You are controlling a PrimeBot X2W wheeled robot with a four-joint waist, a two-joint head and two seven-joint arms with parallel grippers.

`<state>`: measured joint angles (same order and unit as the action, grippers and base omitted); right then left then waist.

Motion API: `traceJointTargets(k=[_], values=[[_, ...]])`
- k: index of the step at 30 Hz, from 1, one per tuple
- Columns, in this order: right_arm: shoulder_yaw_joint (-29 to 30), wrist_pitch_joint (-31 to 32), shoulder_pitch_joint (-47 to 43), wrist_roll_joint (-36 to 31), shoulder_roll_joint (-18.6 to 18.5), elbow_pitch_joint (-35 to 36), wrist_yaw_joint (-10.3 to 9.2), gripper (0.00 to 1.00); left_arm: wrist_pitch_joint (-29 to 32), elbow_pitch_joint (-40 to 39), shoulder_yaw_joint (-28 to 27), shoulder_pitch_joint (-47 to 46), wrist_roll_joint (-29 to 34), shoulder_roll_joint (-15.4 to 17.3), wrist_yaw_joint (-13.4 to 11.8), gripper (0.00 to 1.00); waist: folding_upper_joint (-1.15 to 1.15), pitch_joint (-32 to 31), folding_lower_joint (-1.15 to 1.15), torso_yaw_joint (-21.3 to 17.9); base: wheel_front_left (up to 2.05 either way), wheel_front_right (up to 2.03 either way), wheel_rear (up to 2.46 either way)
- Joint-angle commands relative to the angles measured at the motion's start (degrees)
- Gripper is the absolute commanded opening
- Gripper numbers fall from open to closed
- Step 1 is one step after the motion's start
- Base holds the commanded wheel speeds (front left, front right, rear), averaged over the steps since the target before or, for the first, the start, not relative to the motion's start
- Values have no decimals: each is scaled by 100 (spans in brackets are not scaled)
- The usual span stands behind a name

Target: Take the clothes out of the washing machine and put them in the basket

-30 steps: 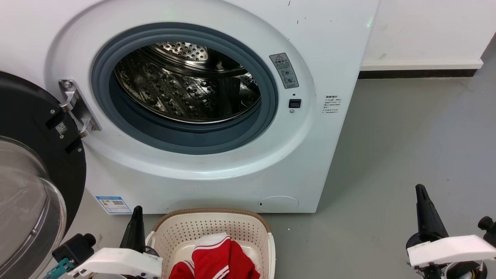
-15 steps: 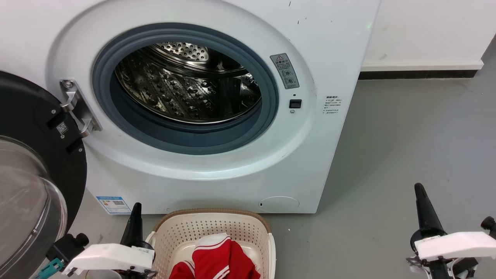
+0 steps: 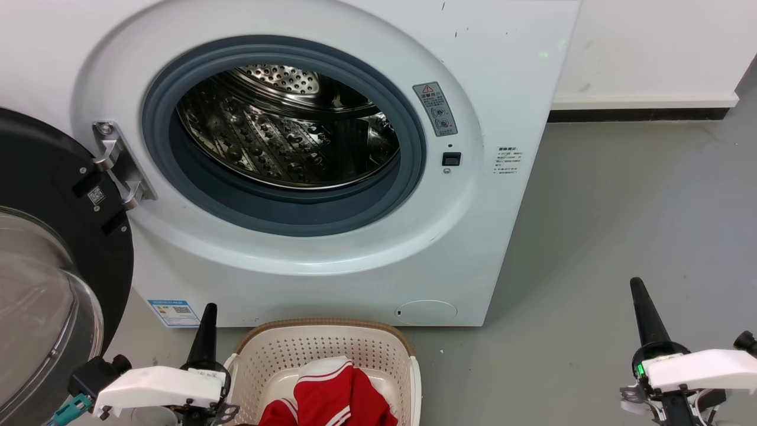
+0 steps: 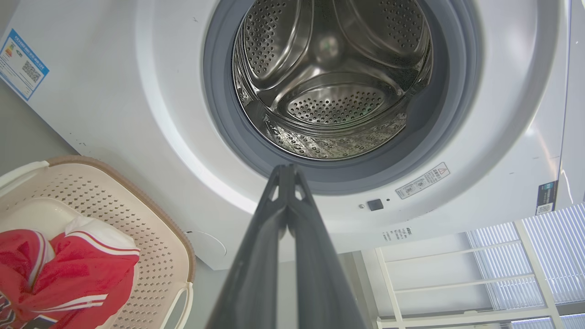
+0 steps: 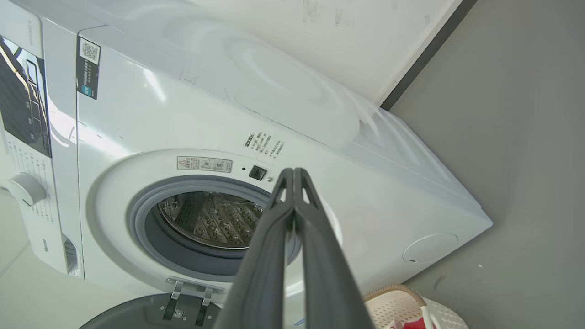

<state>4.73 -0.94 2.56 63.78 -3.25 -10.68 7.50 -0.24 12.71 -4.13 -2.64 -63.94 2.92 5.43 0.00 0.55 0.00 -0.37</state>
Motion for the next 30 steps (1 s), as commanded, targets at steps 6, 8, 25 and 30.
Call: traceJointTargets(k=[6,8,25,30], values=[[25,99,175,459,-26,-15,0,0,105,-9,-59,-160,-435,2,53,0,0,-4,0,4,0,0,0],[30,132,186,573,-26,-33,0,0,128,-2,-69,-175,-551,2,61,0,0,-5,0,5,0,0,0],[71,362,270,1498,-20,-156,-1,0,358,56,-137,-265,-1458,-1,119,0,0,-16,0,16,0,0,0],[83,423,294,1744,-18,-184,-1,0,414,71,-156,-292,-1702,-2,138,0,0,-19,0,20,0,0,0]])
